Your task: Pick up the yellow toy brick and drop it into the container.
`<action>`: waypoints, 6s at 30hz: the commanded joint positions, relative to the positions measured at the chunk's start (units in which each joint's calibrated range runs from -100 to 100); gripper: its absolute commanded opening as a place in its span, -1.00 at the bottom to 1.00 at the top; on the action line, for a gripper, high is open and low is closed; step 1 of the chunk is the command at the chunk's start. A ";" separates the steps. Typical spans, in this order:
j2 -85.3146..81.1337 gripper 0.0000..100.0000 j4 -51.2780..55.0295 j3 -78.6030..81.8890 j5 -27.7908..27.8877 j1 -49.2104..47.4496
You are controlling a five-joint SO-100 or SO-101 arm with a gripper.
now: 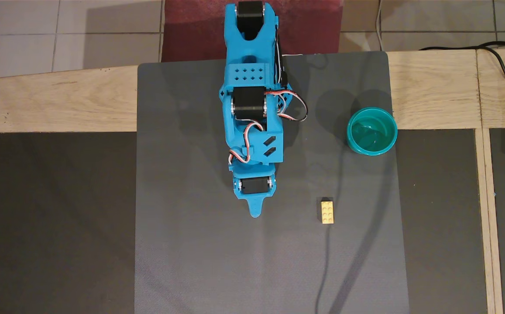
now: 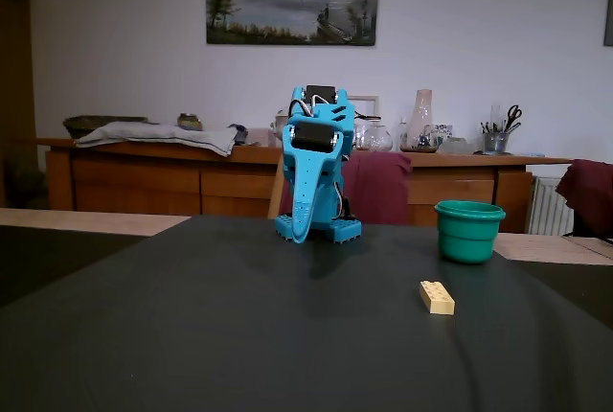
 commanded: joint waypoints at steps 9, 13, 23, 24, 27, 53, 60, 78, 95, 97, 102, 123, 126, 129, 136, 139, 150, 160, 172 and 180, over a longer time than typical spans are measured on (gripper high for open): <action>-0.26 -1.00 -0.84 0.10 -0.08 -0.42; -0.26 -1.00 -0.84 0.10 -0.08 -0.42; -0.26 -1.00 -0.84 0.10 -0.08 -0.42; -0.26 -1.00 -0.84 0.10 -0.08 -0.42; -0.26 -1.00 -0.84 0.10 -0.08 -0.42; -0.26 -1.00 -0.84 0.10 -0.08 -0.42; -0.26 -1.00 -0.84 0.10 -0.08 -0.42; -0.26 -1.00 -0.84 0.10 -0.08 -0.42; -0.26 -1.00 -0.84 0.10 -0.08 -0.42; -0.26 -1.00 -0.84 0.10 -0.08 -0.42; -0.26 -1.00 -0.84 0.10 -0.08 -0.42; -0.26 -1.00 -0.84 0.10 -0.08 -0.42; -0.26 -1.00 -0.84 0.10 -0.08 -0.42; -0.26 -1.00 -0.84 0.10 0.08 -0.42; -0.26 -1.00 -0.31 -0.08 0.13 -0.03; -0.18 -1.00 -0.13 -1.98 0.19 0.35; 1.76 -1.00 -0.04 -21.74 0.19 -5.06; 39.11 -1.00 4.31 -50.17 0.13 -12.57; 70.14 -1.00 14.70 -66.87 13.57 -19.14; 75.96 -1.00 16.21 -66.78 25.54 -24.25</action>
